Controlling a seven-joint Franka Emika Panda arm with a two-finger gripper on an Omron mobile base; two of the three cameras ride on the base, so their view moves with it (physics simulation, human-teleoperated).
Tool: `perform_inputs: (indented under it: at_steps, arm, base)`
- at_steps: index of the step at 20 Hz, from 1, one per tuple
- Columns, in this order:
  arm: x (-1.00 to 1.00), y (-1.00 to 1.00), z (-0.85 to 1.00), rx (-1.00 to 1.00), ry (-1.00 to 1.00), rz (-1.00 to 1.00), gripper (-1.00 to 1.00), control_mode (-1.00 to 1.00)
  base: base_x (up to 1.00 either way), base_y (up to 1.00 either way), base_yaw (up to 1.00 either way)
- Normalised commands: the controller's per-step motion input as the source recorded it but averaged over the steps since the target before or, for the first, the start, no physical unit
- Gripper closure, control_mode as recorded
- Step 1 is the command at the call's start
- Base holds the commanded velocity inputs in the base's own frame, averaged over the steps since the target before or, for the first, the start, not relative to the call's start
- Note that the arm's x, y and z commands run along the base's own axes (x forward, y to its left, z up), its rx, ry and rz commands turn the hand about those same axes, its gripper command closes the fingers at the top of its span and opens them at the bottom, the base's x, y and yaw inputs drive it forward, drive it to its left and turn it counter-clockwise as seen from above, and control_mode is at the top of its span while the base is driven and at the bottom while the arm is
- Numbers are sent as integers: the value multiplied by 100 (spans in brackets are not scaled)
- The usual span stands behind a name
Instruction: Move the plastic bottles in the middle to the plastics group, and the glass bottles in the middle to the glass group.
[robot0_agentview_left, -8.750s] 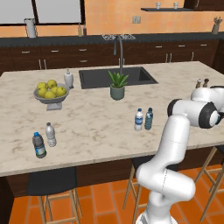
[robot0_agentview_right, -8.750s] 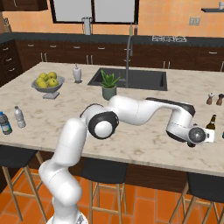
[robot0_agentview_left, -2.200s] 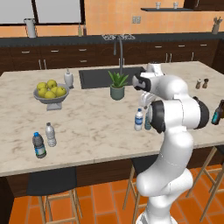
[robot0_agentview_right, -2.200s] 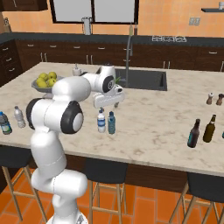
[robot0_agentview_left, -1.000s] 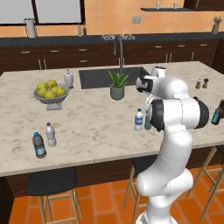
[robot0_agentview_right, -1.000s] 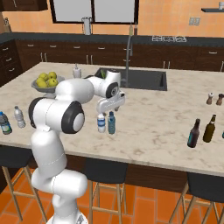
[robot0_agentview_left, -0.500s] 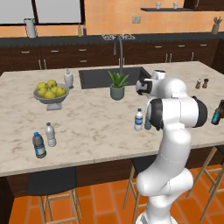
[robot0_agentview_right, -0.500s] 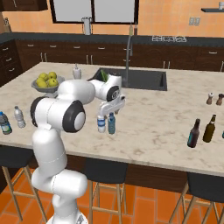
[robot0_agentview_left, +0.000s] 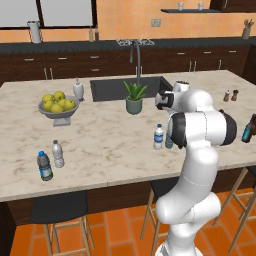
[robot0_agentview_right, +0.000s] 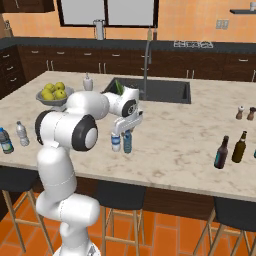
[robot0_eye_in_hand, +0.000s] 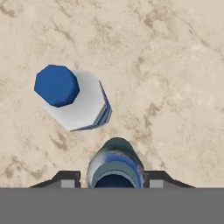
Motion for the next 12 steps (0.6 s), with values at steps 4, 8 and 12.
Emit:
perform_inputs:
  at_steps: [4, 8, 12]
  arm:
    - [-46, -1, 20, 0, 0, 0, 100, -100]
    - [-99, -3, 45, 0, -1, 0, 100, -100]
    - [-100, 5, 29, 1, -8, 0, 100, -100]
  base:
    - [0, 0, 0]
    - [0, 0, 0]
    - [0, 0, 0]
